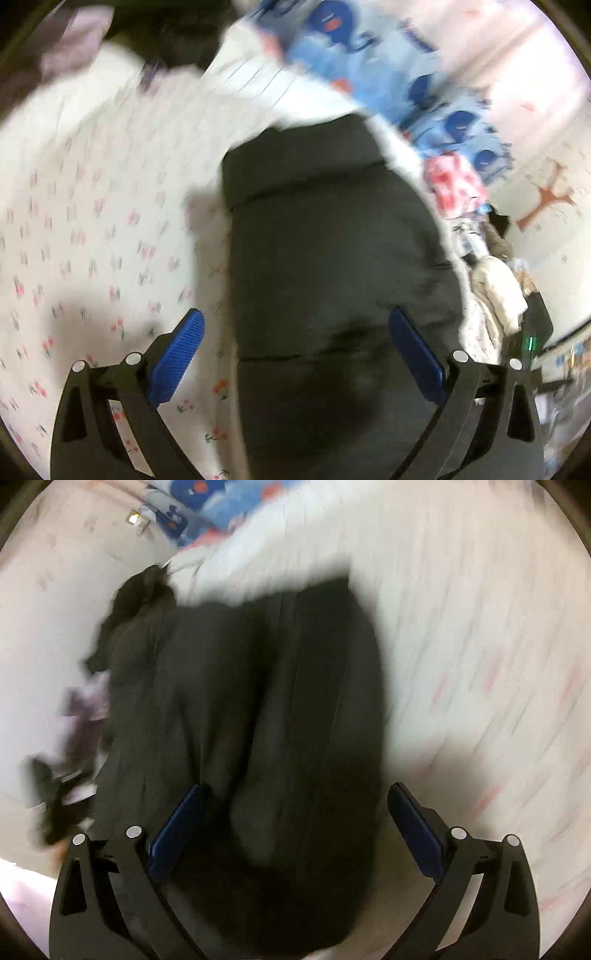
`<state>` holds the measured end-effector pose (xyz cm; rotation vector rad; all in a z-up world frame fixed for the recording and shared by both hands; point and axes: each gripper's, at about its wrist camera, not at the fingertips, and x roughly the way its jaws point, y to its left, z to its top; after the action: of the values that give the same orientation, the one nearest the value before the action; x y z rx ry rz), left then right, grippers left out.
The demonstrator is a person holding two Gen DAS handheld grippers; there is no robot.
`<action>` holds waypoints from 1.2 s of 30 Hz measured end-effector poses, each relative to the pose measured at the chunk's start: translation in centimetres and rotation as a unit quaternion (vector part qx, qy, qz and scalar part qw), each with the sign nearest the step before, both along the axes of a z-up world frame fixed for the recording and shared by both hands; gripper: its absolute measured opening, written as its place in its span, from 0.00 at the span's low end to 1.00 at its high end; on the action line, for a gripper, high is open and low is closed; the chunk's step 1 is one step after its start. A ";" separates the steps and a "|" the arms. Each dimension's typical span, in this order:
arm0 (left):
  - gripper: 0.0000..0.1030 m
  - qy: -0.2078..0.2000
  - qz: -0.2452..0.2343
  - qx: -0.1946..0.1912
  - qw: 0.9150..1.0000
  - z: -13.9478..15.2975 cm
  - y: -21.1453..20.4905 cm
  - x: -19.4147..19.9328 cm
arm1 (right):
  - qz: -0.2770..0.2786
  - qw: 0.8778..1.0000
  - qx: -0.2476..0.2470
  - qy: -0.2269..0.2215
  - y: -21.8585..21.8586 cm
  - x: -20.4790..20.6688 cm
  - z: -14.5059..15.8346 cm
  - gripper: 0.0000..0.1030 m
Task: Fold large clothes
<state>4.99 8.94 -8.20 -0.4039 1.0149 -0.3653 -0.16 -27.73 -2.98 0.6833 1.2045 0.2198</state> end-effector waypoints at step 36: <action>0.94 0.054 -0.092 -0.040 0.993 -3.2 -3.5 1.3 | -0.014 0.992 0.123 0.013 -1.3 1.9 -0.5 0.94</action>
<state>6.33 5.45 -11.43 -0.4071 1.1495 -0.5565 1.72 -28.99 -3.45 0.9192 1.2034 0.3411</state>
